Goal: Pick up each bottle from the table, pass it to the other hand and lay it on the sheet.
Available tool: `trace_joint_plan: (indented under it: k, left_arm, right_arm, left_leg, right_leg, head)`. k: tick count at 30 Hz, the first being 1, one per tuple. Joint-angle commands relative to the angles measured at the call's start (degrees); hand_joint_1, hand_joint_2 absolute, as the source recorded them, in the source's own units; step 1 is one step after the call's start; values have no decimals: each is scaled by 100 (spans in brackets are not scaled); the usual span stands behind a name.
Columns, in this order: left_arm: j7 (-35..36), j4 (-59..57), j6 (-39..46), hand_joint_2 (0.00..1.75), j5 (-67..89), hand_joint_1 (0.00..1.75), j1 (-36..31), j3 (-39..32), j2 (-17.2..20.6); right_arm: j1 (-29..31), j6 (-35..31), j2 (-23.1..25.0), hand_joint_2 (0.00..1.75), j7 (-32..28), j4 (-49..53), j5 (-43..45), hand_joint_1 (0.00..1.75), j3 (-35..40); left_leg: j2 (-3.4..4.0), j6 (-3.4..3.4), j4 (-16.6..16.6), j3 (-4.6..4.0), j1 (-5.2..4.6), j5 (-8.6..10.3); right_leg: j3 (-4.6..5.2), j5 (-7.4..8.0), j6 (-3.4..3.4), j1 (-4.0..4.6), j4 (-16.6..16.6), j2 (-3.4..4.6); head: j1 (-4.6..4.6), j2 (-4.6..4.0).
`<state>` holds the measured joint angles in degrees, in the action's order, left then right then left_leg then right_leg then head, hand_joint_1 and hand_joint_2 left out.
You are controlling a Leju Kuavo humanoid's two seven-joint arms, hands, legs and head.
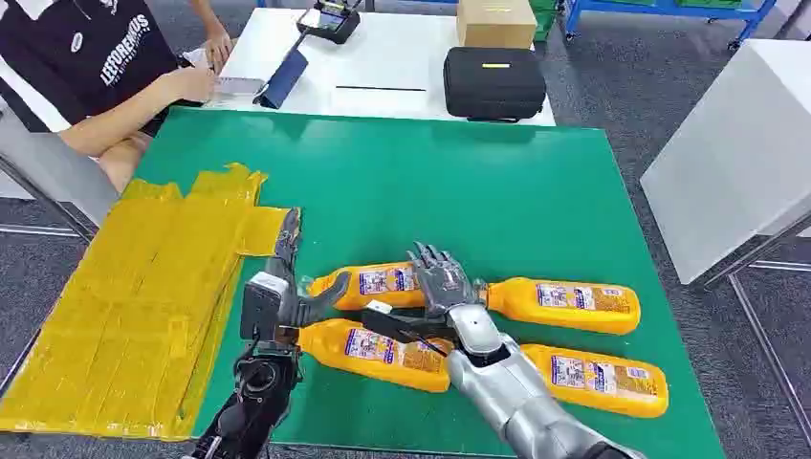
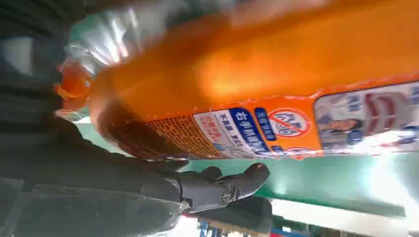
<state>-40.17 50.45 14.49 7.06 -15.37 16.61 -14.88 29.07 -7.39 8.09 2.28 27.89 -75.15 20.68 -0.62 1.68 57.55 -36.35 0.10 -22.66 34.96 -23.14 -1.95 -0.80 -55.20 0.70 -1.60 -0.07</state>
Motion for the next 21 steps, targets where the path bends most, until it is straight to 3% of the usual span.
trace_joint_plan:
  k: [1,2,5,13,17,19,21]
  left_arm:
    - [17,-466,-45,175,-30,0,-272,-15,32]
    - [17,-466,-45,175,-30,0,-272,-15,32]
    - [17,-498,-37,175,-38,0,-291,5,20]
    - [17,-427,-125,175,-65,0,-240,100,14]
    - [17,-440,-123,175,-65,0,-254,110,15]
    - [17,-461,-138,175,-79,0,-269,108,20]
    - [17,-479,-143,175,-84,0,-276,111,24]
  right_arm:
    - [365,246,-59,175,-72,-1010,140,19,-340]
    - [365,246,-59,175,-72,-1010,140,23,-340]
    - [371,329,-80,175,-29,-1089,134,140,-355]
    - [241,348,-159,175,65,-1113,102,164,-392]
    - [228,349,-168,175,82,-1106,88,161,-392]
    - [226,395,-177,175,94,-1129,66,171,-377]
    - [213,364,-176,175,117,-1120,46,169,-368]
  left_leg:
    - [-7,-8,-3,26,0,-7]
    - [-6,-5,-4,17,1,-3]
    - [-7,-5,-4,19,0,-3]
    - [-14,-6,-5,28,2,-5]
    - [-13,-4,-5,27,2,-3]
    - [-17,-6,-6,36,1,-6]
    - [-20,-9,-8,46,1,-8]
  right_leg:
    - [-27,-11,8,1,2,-15]
    - [-19,-5,5,2,5,-12]
    - [-20,-6,5,1,4,-13]
    - [-31,-9,6,4,7,-21]
    - [-29,-7,5,3,8,-19]
    - [-39,-12,7,3,8,-25]
    - [-49,-16,9,3,9,-30]
  head:
    - [0,0]
    - [0,0]
    - [0,0]
    - [0,0]
    - [0,0]
    - [0,0]
    - [0,0]
